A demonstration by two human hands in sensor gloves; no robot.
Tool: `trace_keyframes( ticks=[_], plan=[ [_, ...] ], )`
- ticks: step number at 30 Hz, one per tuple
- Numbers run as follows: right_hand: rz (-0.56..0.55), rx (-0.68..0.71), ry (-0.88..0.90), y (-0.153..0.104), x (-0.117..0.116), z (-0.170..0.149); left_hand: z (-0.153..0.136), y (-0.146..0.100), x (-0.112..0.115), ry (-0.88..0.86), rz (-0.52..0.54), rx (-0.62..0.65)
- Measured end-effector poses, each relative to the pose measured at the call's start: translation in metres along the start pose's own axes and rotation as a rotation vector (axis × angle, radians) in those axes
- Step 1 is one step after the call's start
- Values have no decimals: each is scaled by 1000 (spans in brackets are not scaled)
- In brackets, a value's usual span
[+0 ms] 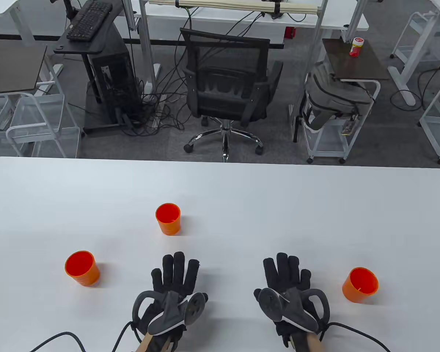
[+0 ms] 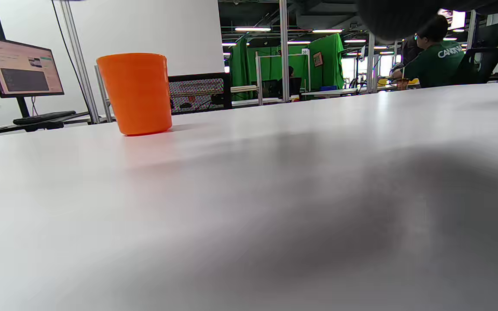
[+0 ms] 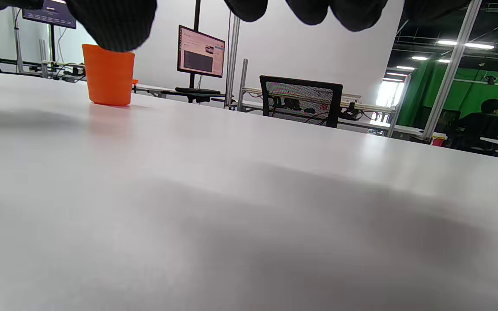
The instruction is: Nest cup into cup
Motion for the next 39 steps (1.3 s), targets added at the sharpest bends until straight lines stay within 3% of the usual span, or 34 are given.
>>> trace_keyframes(
  ticks=[22, 26, 33, 39],
  plan=[
    [2, -1, 53, -3, 0, -3, -3, 1, 1, -19, -11, -17],
    [-23, -3, 69, -5, 5, -5, -8, 1, -1, -85, -13, -28],
    [-26, -13, 130, -8, 7, -13, -42, 11, -24, -329, 43, -79],
    [-29, -42, 199, -11, 9, -24, -92, 38, -47, -480, 83, -184]
  ],
)
Point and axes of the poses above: the tracker on the back of each hand, its own z axis roughly to the thumb side, its own y axis roughly from the wrist to the fingertips, x = y × z, the point moved 5 cm from there along y, roughly from the wrist to the fingertips, and after that the axes turned 11 degrees about -z, right-handed, at the moved point
